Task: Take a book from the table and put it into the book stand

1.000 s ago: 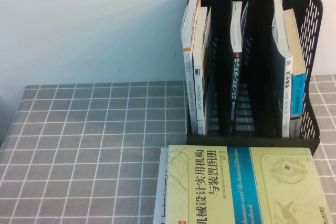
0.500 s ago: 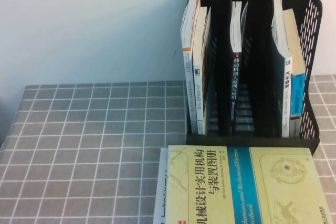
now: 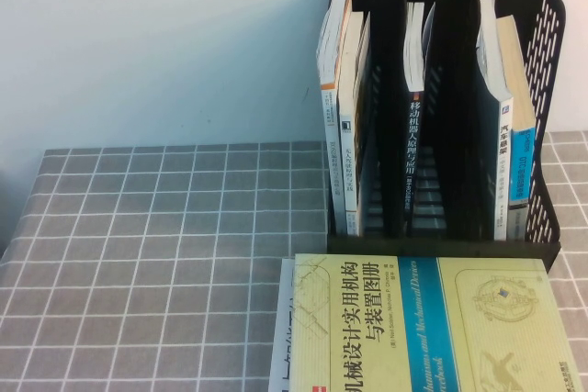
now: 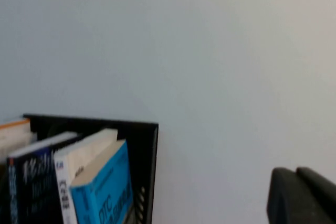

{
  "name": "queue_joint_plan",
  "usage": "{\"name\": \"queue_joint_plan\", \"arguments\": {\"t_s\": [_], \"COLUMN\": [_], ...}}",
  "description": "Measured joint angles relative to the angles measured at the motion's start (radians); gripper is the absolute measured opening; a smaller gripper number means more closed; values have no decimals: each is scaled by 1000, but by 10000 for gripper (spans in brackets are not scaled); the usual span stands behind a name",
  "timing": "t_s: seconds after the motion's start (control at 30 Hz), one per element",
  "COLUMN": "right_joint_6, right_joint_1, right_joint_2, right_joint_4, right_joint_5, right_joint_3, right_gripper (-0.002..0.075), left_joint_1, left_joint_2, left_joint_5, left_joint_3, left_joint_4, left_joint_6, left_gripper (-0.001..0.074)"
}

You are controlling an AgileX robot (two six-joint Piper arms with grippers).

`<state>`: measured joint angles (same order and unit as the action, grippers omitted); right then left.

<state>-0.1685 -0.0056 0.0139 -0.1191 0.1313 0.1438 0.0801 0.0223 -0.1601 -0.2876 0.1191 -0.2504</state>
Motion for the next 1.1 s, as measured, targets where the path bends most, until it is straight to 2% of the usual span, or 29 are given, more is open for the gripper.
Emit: {"name": "queue_joint_plan", "arguments": {"t_s": [0.1, 0.2, 0.37, 0.47, 0.57, 0.73, 0.83, 0.97, 1.1], "right_joint_6": [-73, -99, -99, -98, -98, -112, -196, -260, -292], "right_joint_1": [0, 0, 0, 0, 0, 0, 0, 0, 0], "right_joint_2": [0, -2, -87, -202, -351, -622, -745, -914, -1117], "right_joint_4": [5, 6, -36, -57, -84, -174, -261, -316, -350], "right_joint_5": [-242, -420, -557, -640, -705, -747, -740, -701, -625], "right_joint_3": [110, 189, 265, 267, 271, 314, 349, 375, 375], "right_gripper": [-3, -3, -3, -3, -3, -3, -3, -3, -3], "left_joint_1": [0, 0, 0, 0, 0, 0, 0, 0, 0], "left_joint_2": [95, 199, 321, 397, 499, 688, 791, 915, 998], "left_joint_5": [-203, -322, -327, -331, -362, -482, -579, -658, -628], "left_joint_3": [-135, -235, -252, -243, -245, -257, -261, -261, -261], "left_joint_4": [0, 17, 46, 138, 319, 742, 949, 1125, 1221], "left_joint_6": [-25, -29, -44, -25, 126, 551, 762, 953, 1052], "left_gripper": [-3, -4, -3, -3, -3, -3, -3, -3, -3]}}
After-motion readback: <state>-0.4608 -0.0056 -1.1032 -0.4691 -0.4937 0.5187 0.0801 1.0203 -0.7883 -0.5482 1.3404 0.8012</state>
